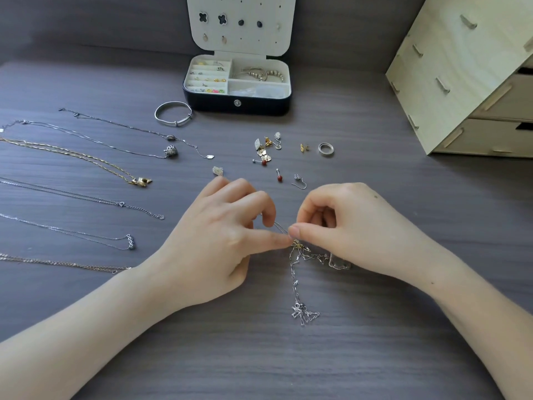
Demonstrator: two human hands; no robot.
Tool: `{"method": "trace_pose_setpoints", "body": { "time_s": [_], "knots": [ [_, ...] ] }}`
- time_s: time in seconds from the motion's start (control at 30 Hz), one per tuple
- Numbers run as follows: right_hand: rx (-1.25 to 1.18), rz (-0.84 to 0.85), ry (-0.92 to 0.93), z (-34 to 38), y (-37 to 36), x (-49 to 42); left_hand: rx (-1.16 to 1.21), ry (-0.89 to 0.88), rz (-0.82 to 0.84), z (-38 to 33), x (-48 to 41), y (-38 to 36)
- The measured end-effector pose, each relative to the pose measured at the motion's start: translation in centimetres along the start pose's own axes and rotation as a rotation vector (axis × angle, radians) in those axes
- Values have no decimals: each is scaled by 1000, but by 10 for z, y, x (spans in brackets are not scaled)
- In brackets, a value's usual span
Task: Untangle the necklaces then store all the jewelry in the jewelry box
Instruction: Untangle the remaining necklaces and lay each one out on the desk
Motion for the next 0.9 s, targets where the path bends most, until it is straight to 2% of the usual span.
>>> {"method": "trace_pose_setpoints", "body": {
  "time_s": [0.7, 0.9],
  "knots": [
    [20, 13, 14, -2, -1, -1, 87, 7, 18, 2, 4, -2],
    [34, 49, 129, 4, -1, 2, 85, -10, 48, -1, 5, 0]
  ]
}}
Point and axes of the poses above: each hand's wrist, its own x-axis away from the middle knuckle, its own y-axis out of the back of the hand, z = x × y, the point moved 3 cm from there along -x, towards the middle knuckle, and after that the axes turned 4 degrees about -z, right-handed, at the moved point
